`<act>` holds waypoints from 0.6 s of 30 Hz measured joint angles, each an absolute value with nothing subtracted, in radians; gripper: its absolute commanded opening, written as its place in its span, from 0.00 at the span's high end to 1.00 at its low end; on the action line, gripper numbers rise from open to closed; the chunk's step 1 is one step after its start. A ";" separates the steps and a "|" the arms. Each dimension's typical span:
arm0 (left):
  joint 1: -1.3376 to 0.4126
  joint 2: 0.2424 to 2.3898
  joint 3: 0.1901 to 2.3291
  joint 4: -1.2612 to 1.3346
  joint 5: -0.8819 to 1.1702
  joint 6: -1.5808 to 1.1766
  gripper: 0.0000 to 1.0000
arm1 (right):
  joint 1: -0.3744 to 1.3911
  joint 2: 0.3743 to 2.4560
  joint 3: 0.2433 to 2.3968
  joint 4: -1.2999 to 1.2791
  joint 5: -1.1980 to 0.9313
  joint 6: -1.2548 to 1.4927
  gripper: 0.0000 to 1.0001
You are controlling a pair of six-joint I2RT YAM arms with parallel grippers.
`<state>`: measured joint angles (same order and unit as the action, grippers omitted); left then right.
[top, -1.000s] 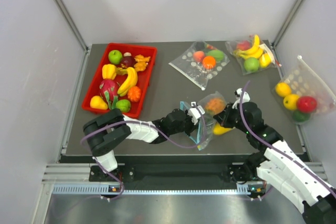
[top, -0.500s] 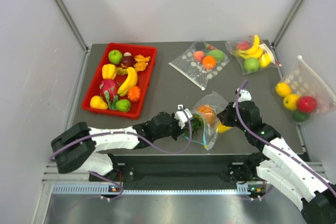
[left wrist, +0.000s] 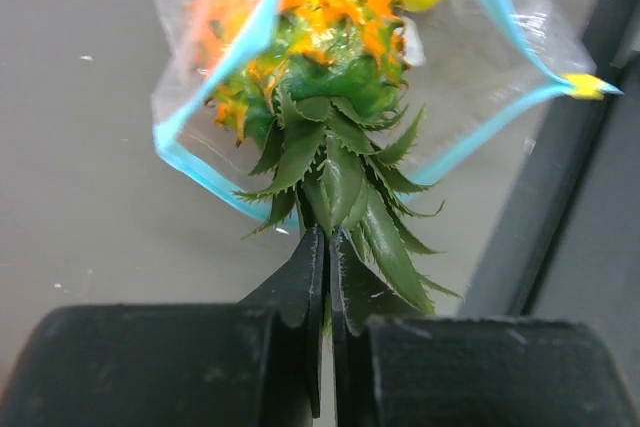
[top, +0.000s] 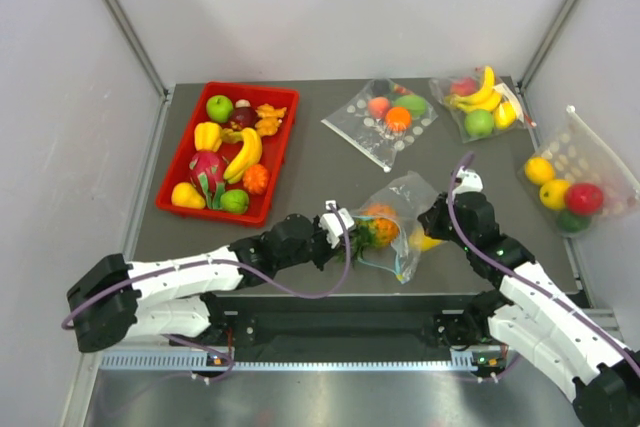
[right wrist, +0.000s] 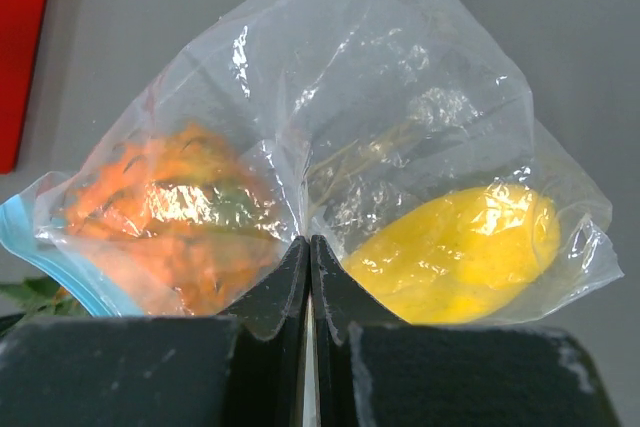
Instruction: Open the zip-top bag and remove the fake food
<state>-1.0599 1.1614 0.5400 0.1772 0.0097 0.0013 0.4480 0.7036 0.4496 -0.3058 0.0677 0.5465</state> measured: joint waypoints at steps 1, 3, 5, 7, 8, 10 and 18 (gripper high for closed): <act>-1.060 1.144 0.535 0.164 0.025 0.001 1.00 | 0.448 0.704 0.450 -0.306 0.073 0.543 1.00; -1.060 1.111 0.529 0.140 0.051 0.000 1.00 | 0.447 0.711 0.450 -0.305 0.083 0.539 1.00; -1.060 1.080 0.529 0.115 0.075 0.000 1.00 | 0.445 0.725 0.450 -0.303 0.089 0.534 1.00; -1.060 1.049 0.529 0.092 0.098 -0.006 1.00 | 0.442 0.741 0.450 -0.298 0.090 0.533 1.00; -1.060 1.035 0.529 0.084 0.111 -0.011 1.00 | 0.441 0.750 0.450 -0.292 0.091 0.532 1.00; -1.060 1.018 0.529 0.075 0.130 -0.024 1.00 | 0.441 0.768 0.450 -0.280 0.091 0.531 1.00; -1.060 0.984 0.522 0.034 0.181 -0.059 1.00 | 0.428 0.852 0.453 -0.247 0.092 0.516 1.00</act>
<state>-1.0603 0.9844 0.5220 0.0338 0.1806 -0.0586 0.4278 0.8516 0.4530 -0.2470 0.0917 0.5156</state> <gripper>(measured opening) 0.036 0.005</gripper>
